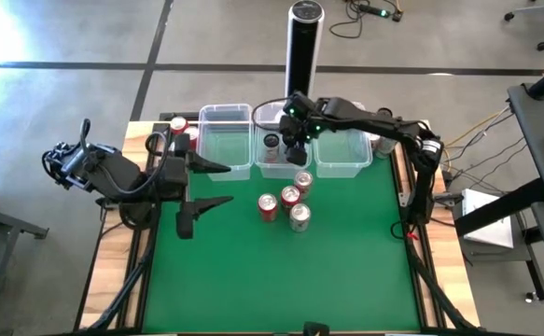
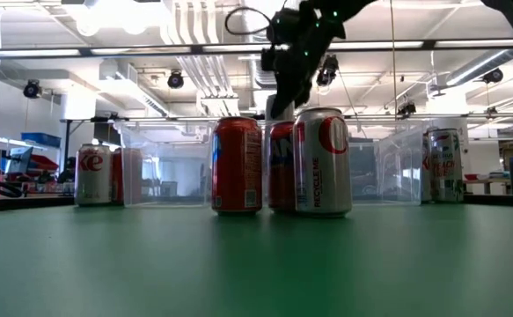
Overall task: Sort soda cans
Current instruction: Put the white pink soda can into the middle transparent bin
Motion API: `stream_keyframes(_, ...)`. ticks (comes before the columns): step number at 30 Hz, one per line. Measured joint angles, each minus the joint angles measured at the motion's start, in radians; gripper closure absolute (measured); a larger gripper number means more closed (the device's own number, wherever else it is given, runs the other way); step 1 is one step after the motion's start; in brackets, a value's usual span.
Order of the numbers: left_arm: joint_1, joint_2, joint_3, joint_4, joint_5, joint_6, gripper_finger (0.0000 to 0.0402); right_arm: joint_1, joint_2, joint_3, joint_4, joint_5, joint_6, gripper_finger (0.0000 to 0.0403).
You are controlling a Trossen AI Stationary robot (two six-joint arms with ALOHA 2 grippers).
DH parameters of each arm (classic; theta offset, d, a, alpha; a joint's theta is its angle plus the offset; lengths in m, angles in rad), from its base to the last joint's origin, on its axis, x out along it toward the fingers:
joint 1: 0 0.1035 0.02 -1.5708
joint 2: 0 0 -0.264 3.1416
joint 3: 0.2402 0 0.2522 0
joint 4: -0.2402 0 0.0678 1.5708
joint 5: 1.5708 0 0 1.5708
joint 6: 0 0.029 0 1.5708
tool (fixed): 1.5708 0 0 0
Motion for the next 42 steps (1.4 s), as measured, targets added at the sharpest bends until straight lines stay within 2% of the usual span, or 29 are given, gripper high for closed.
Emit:
stream_keyframes(11, 0.029, 0.000, 0.000, 0.015, -0.001, -0.009, 0.0148, -0.021, 0.001, -0.144, 0.116, -0.012, -0.007, 0.0144)
stream_keyframes(21, 0.035, 0.002, 0.000, 0.038, -0.001, -0.013, 0.0148, -0.055, 0.012, -0.148, 0.167, -0.020, 0.002, 0.0138)
stream_keyframes(27, 0.035, 0.013, 0.000, 0.038, 0.000, -0.034, 0.0148, -0.054, 0.040, -0.147, 0.155, -0.063, 0.021, 0.0131)
stream_keyframes(36, 0.034, 0.018, 0.005, 0.038, 0.001, -0.039, 0.0148, -0.053, 0.034, -0.141, 0.146, -0.057, 0.046, 0.0127)
stream_keyframes(42, 0.035, 0.018, 0.005, 0.038, 0.001, -0.033, 0.0148, -0.052, -0.011, -0.097, 0.089, -0.037, 0.047, 0.0088)
